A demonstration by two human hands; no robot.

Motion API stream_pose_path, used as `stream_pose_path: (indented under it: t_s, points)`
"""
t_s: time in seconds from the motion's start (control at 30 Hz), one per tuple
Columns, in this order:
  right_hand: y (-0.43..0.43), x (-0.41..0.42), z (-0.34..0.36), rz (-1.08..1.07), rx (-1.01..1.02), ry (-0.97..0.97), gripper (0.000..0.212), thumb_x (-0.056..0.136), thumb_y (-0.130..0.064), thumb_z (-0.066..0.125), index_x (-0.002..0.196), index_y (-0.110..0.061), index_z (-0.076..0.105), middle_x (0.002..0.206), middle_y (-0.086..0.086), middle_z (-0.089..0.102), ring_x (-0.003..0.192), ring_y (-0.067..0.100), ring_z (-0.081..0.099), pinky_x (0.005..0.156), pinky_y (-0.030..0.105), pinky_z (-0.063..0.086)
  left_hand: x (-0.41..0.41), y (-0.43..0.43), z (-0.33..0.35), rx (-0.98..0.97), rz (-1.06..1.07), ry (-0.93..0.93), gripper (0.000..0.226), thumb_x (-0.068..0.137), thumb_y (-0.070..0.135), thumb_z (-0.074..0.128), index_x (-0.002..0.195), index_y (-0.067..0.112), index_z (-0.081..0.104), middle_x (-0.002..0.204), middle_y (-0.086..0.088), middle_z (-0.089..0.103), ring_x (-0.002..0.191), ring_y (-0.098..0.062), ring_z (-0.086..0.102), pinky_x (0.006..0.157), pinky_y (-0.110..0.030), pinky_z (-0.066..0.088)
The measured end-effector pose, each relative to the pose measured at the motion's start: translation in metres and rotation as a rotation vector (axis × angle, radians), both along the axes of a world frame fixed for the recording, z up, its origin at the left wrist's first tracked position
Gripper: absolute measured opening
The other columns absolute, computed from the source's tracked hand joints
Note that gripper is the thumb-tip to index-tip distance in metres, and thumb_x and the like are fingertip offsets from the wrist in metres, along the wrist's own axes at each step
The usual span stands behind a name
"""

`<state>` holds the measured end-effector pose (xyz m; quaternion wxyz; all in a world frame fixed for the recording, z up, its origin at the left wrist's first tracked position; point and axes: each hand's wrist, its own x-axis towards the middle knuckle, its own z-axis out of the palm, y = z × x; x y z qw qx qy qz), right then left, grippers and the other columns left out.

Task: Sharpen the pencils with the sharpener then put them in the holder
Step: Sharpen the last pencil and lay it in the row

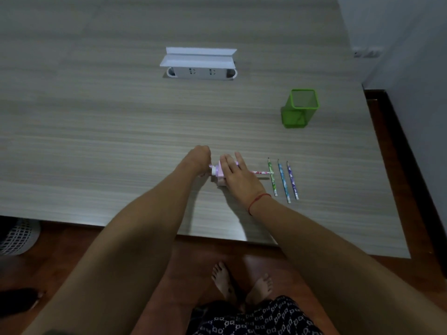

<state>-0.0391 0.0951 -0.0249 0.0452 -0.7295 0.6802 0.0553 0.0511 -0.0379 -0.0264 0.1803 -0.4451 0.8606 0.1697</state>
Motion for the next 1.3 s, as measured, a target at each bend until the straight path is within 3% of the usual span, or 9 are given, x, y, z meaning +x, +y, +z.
stream_pose_path:
  t_s: [0.17,0.37,0.47,0.6,0.77,0.9,1.03,1.13,1.3]
  points:
    - [-0.007,0.002,-0.005,0.049,0.078,0.136,0.054,0.085,-0.012,0.028,0.125,0.003,0.06,0.134,0.017,0.058,0.123,0.027,0.057,0.11,0.045,0.04,-0.01,-0.017,0.035,0.012,-0.003,0.058,0.013,0.076,0.005,0.069,0.085,-0.003,0.074,0.084,-0.022,0.074,0.082,-0.028,0.072,0.081,-0.035,0.058]
    - [-0.008,0.002,-0.013,0.062,0.032,0.178,0.058,0.076,-0.02,0.027,0.105,-0.002,0.074,0.111,0.011,0.073,0.104,0.024,0.07,0.091,0.043,0.055,-0.008,-0.013,0.066,0.592,0.094,-0.315,0.018,0.075,0.012,0.078,0.087,0.0,0.072,0.067,-0.003,0.075,0.062,-0.005,0.071,0.082,-0.023,0.055]
    - [-0.005,0.007,-0.005,0.082,0.038,0.268,0.057,0.084,-0.011,0.025,0.127,0.001,0.059,0.136,0.018,0.057,0.129,0.032,0.052,0.111,0.05,0.038,-0.002,-0.004,0.05,0.712,0.093,-0.374,0.036,0.073,0.016,0.08,0.101,-0.005,0.071,0.085,-0.01,0.076,0.077,-0.011,0.073,0.091,-0.024,0.053]
    - [-0.005,0.003,-0.003,0.109,0.027,0.294,0.054,0.096,-0.004,0.03,0.146,0.012,0.018,0.155,0.029,0.015,0.147,0.041,0.011,0.121,0.054,0.0,0.007,0.002,0.027,0.778,0.168,-0.246,0.033,0.072,0.011,0.081,0.099,-0.005,0.071,0.079,-0.01,0.076,0.076,-0.015,0.074,0.076,-0.02,0.059]
    - [-0.005,0.006,-0.01,0.06,0.021,0.252,0.046,0.08,-0.011,0.043,0.119,0.001,0.065,0.126,0.015,0.064,0.123,0.028,0.058,0.106,0.046,0.045,0.012,0.015,-0.001,0.425,0.091,-0.145,0.024,0.078,0.015,0.074,0.057,0.009,0.063,0.048,-0.001,0.066,0.043,-0.008,0.063,0.048,-0.013,0.051]
    - [-0.013,0.005,-0.009,0.014,-0.042,0.231,0.055,0.074,-0.01,0.03,0.108,0.0,0.072,0.11,0.012,0.073,0.105,0.024,0.069,0.093,0.042,0.055,0.003,-0.001,0.01,0.083,0.028,0.03,0.016,0.078,0.006,0.067,0.083,-0.008,0.073,0.082,-0.027,0.072,0.078,-0.031,0.073,0.074,-0.037,0.06]
    - [-0.015,0.005,-0.014,0.059,0.024,0.254,0.052,0.065,-0.023,0.055,0.109,-0.003,0.072,0.111,0.01,0.072,0.104,0.022,0.069,0.096,0.042,0.053,-0.009,-0.021,0.041,0.095,0.035,0.027,0.01,0.085,0.003,0.06,0.078,0.002,0.067,0.051,0.0,0.07,0.051,-0.007,0.068,0.053,-0.02,0.056]
    - [-0.016,0.008,-0.007,0.025,0.043,0.209,0.046,0.065,-0.026,0.065,0.104,-0.006,0.075,0.109,0.007,0.074,0.099,0.018,0.071,0.092,0.039,0.056,-0.011,-0.027,0.062,0.258,0.008,-0.089,0.001,0.078,0.005,0.072,0.078,0.006,0.072,0.054,0.008,0.071,0.043,-0.001,0.063,0.067,-0.023,0.056]
    - [-0.017,0.006,0.002,-0.021,0.1,-0.007,0.057,0.098,-0.009,0.037,0.147,0.01,0.016,0.153,0.025,0.026,0.143,0.038,0.025,0.121,0.046,0.016,0.006,-0.003,0.058,0.627,0.098,-0.284,0.03,0.071,0.019,0.083,0.09,-0.001,0.075,0.08,-0.006,0.077,0.077,-0.012,0.074,0.082,-0.021,0.056]
